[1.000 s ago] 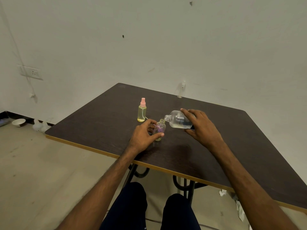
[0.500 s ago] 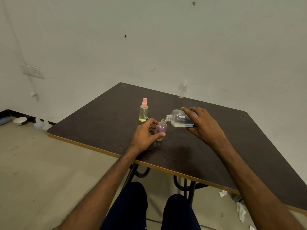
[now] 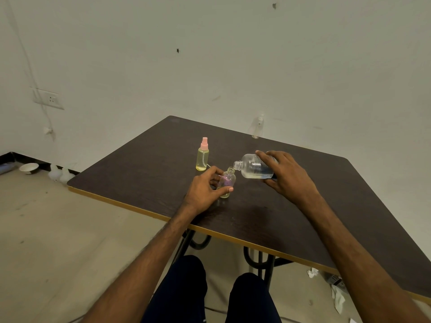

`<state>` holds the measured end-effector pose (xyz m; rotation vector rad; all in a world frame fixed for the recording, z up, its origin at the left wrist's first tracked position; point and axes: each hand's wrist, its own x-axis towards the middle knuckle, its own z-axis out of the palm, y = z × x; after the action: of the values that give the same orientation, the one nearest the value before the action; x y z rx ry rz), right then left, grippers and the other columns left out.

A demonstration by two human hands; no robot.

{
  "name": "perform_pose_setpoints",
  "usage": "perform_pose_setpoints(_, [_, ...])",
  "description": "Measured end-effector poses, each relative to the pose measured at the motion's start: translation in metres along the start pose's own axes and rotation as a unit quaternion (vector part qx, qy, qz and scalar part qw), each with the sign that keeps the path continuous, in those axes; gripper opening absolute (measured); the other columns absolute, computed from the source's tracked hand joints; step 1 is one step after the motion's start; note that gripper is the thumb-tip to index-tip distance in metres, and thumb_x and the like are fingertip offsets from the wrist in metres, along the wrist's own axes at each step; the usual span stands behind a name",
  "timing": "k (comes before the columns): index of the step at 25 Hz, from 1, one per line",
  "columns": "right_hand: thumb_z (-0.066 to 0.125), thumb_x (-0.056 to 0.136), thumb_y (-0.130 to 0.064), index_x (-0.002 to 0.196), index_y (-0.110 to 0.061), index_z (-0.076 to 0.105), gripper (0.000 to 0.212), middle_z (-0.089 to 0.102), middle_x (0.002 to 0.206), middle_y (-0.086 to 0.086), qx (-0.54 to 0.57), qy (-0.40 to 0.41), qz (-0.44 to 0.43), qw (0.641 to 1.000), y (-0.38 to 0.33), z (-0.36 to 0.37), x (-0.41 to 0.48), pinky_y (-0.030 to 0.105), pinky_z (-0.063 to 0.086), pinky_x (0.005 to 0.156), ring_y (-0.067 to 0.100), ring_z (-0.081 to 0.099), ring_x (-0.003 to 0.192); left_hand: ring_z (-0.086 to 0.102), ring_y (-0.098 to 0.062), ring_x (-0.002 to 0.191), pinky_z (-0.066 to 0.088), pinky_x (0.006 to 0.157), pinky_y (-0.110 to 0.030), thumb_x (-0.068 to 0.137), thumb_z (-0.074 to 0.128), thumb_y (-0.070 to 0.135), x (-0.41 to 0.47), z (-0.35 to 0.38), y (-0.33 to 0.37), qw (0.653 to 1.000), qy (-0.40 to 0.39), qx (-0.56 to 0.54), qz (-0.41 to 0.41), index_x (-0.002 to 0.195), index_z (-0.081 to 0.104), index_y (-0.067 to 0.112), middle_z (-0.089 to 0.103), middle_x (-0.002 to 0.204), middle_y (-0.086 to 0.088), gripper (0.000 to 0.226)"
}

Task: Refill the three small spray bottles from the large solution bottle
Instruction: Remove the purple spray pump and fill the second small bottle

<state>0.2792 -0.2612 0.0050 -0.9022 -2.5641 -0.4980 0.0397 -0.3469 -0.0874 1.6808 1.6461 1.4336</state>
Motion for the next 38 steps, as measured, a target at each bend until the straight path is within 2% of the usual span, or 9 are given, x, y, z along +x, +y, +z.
perform_pose_setpoints(18, [0.076, 0.083, -0.029, 0.148, -0.020, 0.038, 0.077, 0.053, 0.135, 0.014, -0.013, 0.003, -0.008, 1.000, 0.0027, 0.0011, 0.0026, 0.043, 0.052, 0.089, 0.032, 0.050, 0.122, 0.067, -0.004, 0.098, 0.058, 0.090, -0.035, 0.074, 0.084, 0.042, -0.0013, 0.0004, 0.0021, 1.000, 0.006, -0.011, 0.002, 0.109, 0.061, 0.025, 0.072, 0.104, 0.009, 0.045])
perform_pose_setpoints(38, [0.078, 0.081, -0.030, 0.148, -0.020, 0.037, 0.079, 0.052, 0.136, 0.015, -0.018, -0.009, -0.004, 1.000, 0.0019, 0.0000, 0.0048, 0.044, 0.052, 0.091, 0.033, 0.050, 0.123, 0.067, -0.004, 0.100, 0.058, 0.090, -0.034, 0.074, 0.083, 0.044, 0.0002, 0.0002, 0.0004, 1.000, 0.003, -0.014, 0.003, 0.109, 0.061, 0.026, 0.072, 0.106, 0.009, 0.045])
